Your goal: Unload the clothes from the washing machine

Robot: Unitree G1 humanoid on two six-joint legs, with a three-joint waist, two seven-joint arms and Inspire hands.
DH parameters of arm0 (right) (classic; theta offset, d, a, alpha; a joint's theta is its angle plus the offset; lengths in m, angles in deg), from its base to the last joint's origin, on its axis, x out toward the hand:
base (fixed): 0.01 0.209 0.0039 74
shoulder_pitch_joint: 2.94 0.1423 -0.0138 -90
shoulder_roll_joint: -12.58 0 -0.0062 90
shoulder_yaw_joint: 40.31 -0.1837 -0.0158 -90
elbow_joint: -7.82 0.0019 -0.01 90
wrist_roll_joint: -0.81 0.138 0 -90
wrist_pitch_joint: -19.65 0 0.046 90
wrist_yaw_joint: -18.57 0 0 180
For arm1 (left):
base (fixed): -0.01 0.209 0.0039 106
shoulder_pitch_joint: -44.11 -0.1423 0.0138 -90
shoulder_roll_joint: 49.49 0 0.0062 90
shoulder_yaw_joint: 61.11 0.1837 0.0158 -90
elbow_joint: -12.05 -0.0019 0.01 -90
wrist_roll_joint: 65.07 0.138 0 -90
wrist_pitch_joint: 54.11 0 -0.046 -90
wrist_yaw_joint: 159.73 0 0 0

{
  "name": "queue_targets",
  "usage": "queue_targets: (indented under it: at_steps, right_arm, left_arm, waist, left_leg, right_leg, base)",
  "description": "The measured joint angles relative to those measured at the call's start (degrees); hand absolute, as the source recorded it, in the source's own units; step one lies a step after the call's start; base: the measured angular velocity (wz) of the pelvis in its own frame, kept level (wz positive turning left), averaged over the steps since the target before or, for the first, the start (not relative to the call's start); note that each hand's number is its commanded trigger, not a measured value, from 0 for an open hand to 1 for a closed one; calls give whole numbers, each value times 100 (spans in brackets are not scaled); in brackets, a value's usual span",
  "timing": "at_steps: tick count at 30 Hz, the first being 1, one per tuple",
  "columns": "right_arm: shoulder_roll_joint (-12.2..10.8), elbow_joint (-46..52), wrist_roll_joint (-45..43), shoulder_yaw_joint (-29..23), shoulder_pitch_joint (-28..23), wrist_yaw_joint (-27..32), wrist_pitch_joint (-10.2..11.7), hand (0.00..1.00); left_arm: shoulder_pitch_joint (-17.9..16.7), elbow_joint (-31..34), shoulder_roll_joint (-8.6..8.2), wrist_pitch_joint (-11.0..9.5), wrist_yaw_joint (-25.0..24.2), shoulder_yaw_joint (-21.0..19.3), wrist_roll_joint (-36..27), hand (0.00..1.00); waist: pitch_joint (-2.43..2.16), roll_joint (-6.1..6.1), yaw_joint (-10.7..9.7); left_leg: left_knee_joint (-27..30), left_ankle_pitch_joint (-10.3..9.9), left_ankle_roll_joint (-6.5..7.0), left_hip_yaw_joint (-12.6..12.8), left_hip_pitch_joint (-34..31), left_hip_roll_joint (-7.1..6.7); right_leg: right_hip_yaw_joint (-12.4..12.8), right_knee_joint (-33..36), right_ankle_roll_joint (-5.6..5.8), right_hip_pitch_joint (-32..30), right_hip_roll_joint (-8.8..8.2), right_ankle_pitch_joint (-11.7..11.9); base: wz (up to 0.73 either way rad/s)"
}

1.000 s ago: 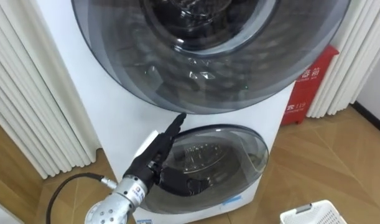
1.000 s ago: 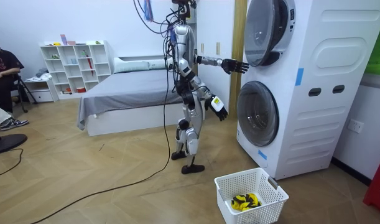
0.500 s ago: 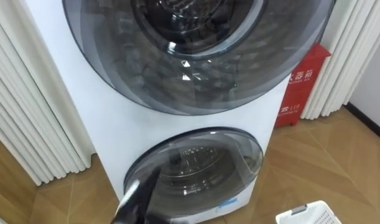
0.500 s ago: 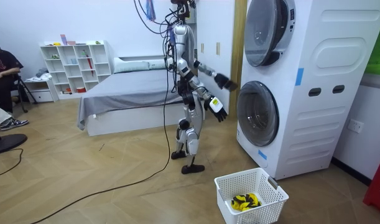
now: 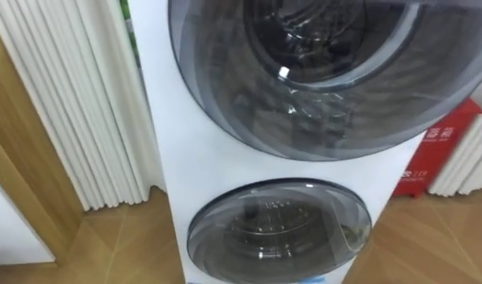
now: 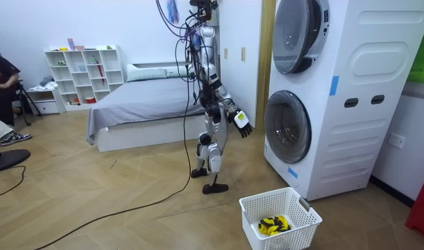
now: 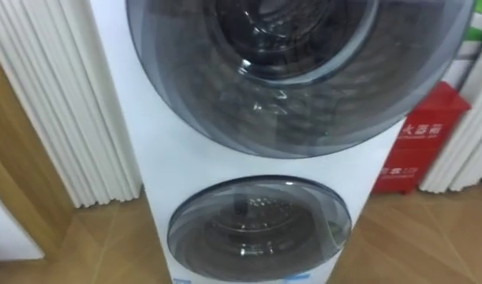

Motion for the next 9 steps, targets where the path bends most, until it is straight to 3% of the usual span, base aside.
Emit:
queue_targets:
  at_steps: [5,9]
  right_arm:
    - [-5,-132,702,-75,-150,86,-3,0]
    - [-5,-325,1174,-75,-160,83,-14,0]
  left_arm:
    - [-247,-324,-7,139,234,-200,519,0]
    - [-239,-516,-30,466,204,-199,978,0]
  waist:
    - [1,6,71]
    - [-2,-5,130]
  left_leg:
    - [2,-8,-12,-32,22,4]
    - [23,-26,-12,-134,26,5]
  right_leg:
    - [-48,-73,-7,84,-1,-27]
    - [-108,-84,0,131,-7,-38]
  base:
    - [8]
    - [8]
